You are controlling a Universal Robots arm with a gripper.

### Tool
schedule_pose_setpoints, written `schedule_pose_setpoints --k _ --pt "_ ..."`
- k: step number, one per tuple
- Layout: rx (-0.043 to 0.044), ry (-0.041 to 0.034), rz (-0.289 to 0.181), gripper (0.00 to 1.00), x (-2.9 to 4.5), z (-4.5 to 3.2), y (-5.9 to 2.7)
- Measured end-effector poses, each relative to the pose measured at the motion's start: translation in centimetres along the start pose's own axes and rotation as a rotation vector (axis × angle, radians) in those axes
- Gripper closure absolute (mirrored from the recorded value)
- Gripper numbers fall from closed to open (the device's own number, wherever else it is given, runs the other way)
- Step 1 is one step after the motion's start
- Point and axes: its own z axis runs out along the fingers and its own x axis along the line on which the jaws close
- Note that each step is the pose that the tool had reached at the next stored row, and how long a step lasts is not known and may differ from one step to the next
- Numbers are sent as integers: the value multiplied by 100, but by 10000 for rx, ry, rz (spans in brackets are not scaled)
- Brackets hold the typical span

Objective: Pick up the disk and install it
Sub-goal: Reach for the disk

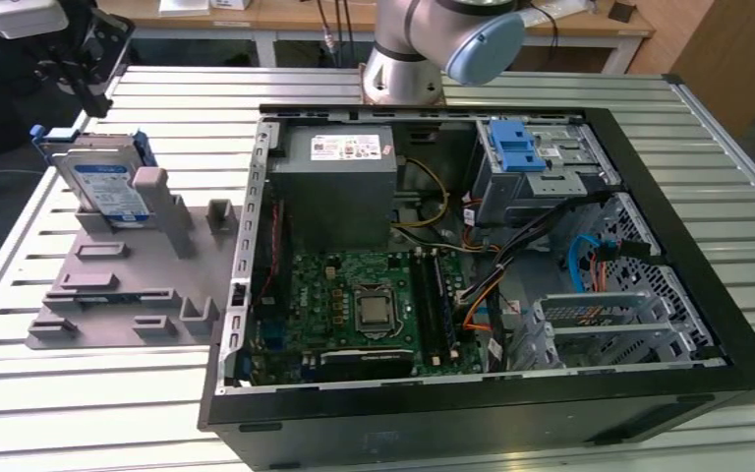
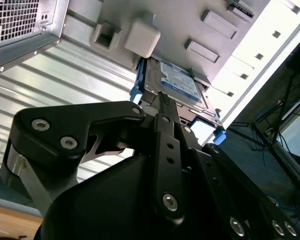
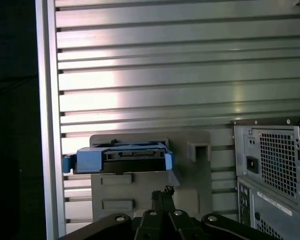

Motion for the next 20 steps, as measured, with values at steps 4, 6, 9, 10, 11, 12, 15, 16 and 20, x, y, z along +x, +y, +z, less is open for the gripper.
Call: schedule_pose_setpoints --k 4,6,9,10,11,12,15,16,20 --pt "0 1 0 89 57 7 18" --pt "0 0 0 89 85 11 28" --pt "0 0 -1 89 130 18 41" --pt "0 0 -1 89 144 20 46" --pt "0 0 -1 89 159 23 51" --pt "0 1 -1 89 174 25 56" --pt "0 0 0 89 224 32 72" --pt "0 0 0 89 242 34 76" --pt "0 1 -1 89 314 46 95"
